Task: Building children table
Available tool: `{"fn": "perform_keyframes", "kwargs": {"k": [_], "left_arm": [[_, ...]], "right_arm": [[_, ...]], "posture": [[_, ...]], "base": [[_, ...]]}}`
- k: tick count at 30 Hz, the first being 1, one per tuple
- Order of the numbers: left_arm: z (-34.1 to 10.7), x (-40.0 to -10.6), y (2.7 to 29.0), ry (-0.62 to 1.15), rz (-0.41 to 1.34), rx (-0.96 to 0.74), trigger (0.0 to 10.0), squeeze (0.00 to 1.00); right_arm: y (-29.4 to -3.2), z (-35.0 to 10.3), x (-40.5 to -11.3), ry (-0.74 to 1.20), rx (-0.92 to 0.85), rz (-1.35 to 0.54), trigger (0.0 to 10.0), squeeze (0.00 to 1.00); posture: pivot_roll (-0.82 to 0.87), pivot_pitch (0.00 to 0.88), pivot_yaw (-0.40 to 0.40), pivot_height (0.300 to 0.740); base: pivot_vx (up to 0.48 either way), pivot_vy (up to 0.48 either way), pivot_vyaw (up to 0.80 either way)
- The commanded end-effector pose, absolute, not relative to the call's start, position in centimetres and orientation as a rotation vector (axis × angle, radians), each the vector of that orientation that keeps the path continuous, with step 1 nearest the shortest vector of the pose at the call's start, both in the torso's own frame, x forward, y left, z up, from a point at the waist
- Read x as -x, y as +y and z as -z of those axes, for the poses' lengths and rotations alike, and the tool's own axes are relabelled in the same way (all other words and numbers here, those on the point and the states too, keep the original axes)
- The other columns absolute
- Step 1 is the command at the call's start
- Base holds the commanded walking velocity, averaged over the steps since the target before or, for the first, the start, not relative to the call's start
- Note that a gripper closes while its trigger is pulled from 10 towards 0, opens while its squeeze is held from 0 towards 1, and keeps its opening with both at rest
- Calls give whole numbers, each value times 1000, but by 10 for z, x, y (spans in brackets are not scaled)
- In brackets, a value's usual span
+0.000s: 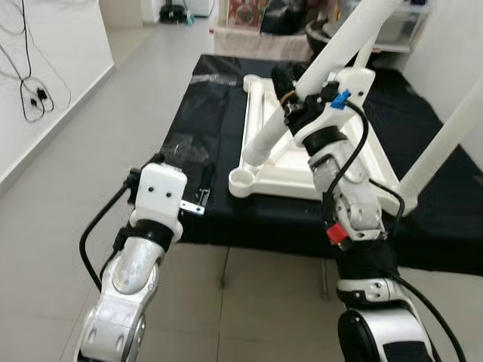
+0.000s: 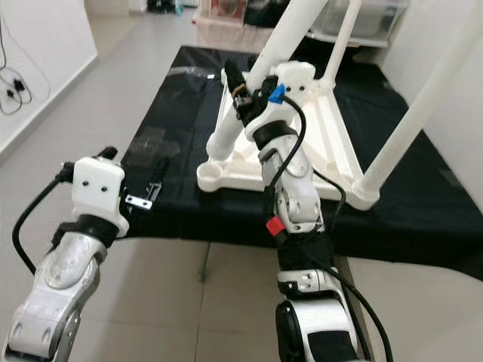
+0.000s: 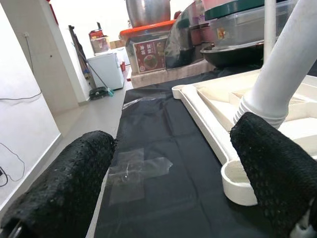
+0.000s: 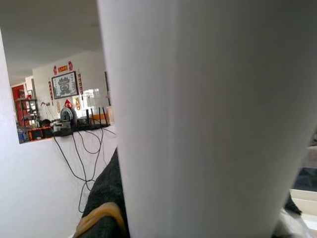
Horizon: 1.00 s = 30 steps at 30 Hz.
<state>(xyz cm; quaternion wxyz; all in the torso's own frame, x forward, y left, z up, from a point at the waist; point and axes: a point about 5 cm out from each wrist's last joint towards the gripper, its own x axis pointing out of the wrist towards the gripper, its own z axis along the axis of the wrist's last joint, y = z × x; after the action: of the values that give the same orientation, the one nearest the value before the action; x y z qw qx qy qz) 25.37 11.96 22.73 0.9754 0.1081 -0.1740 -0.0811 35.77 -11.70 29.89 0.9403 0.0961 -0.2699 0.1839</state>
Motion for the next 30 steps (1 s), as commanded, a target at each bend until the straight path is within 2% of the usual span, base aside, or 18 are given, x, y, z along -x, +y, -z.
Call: {"fn": "perform_keyframes", "kwargs": {"k": [1, 15, 30], "left_arm": [[-226, -255, 121, -348, 162, -230, 10000, 0], [-224, -256, 120, -332, 171, -228, 10000, 0], [-222, -257, 124, -310, 139, -215, 10000, 0]], "right_arm": [[-114, -305, -358, -577, -197, -383, 10000, 0], [-113, -303, -359, -575, -200, -382, 10000, 0], [-116, -309, -362, -591, -188, -383, 10000, 0]], "posture": [[94, 97, -66, 740], [97, 104, -61, 740], [95, 112, -66, 740]], "base": [[319, 0, 0], [314, 0, 0], [0, 0, 0]]}}
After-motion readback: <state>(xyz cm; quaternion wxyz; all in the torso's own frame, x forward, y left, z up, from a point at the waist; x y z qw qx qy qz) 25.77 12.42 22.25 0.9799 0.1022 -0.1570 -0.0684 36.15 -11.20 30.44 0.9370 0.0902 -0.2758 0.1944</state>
